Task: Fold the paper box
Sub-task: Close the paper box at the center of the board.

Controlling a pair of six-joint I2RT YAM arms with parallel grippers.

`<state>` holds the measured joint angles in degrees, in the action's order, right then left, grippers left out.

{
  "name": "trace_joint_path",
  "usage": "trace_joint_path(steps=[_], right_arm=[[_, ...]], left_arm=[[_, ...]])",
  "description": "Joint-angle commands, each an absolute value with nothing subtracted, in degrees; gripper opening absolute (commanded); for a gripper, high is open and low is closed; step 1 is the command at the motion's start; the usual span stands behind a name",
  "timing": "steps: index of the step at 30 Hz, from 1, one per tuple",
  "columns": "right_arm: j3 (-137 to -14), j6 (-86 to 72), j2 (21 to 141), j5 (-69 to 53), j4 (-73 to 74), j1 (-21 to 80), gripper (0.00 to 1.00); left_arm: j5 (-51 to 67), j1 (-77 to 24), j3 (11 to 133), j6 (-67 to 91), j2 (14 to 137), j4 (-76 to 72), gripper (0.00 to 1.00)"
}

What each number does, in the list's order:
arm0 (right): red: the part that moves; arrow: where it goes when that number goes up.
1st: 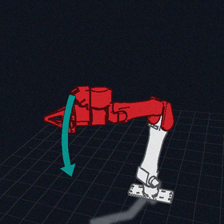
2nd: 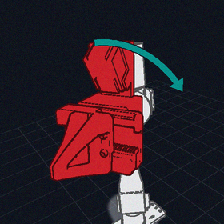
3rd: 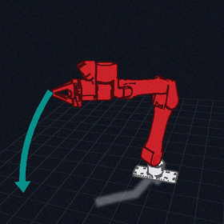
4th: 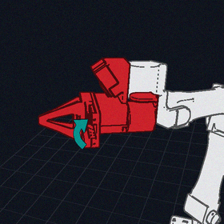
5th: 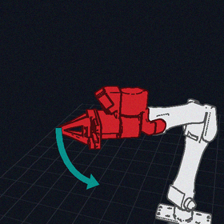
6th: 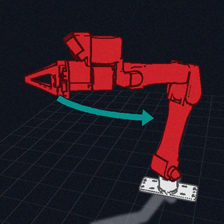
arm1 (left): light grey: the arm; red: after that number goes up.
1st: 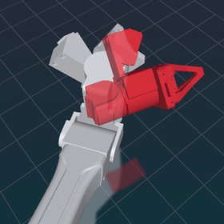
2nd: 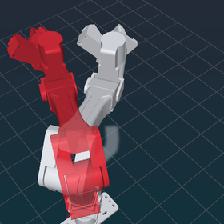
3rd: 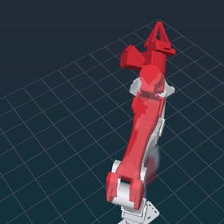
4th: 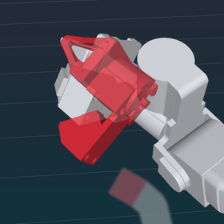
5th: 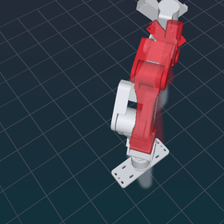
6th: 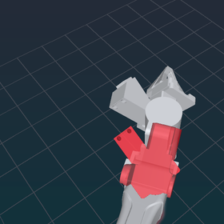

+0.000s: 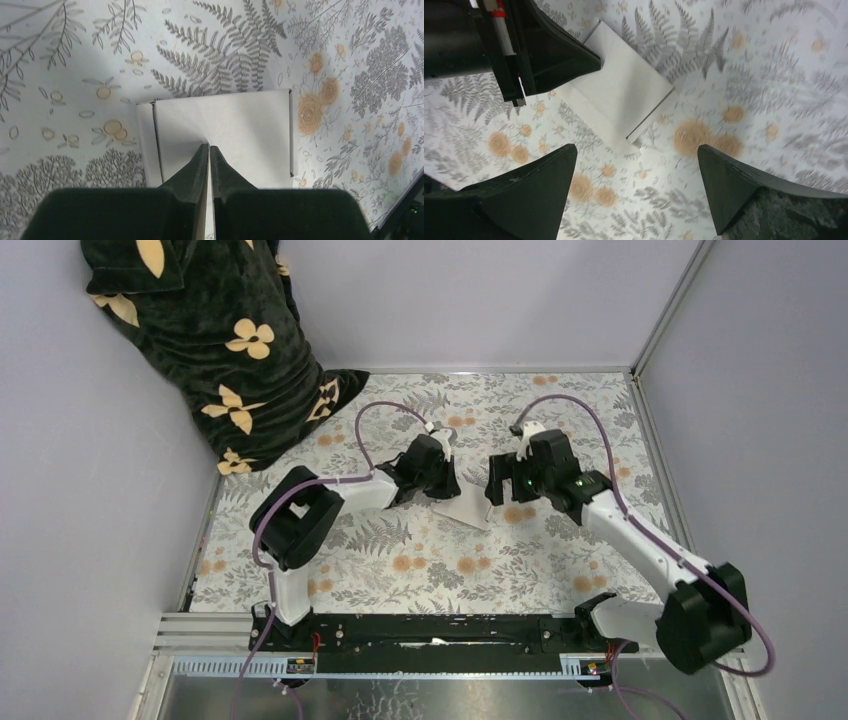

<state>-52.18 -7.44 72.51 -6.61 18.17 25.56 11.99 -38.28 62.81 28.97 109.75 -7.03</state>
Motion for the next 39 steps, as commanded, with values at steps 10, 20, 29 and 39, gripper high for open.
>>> trace_joint_path(steps=[10, 20, 29, 39], right_arm=[[-40.4, -27.4, 59.8, 1.3, 20.1, 31.3, 1.0], [-33.6, -37.2, 57.3, 5.2, 15.5, 32.4, 0.97], [-32.9, -37.4, 56.7, -4.3, 10.5, 33.7, 0.79], [-33.4, -40.1, 61.4, -6.8, 7.5, 41.3, 0.13]], left_arm=[[2.3, -45.3, 46.5, 38.3, 100.0, 1.5, 0.12], [0.3, -49.1, 36.9, 44.5, 93.0, -3.8, 0.13], [-3.0, -53.1, 37.5, 43.9, 88.9, -0.7, 0.15], [-6.8, -53.1, 40.6, 43.6, 91.0, 2.0, 0.15]])
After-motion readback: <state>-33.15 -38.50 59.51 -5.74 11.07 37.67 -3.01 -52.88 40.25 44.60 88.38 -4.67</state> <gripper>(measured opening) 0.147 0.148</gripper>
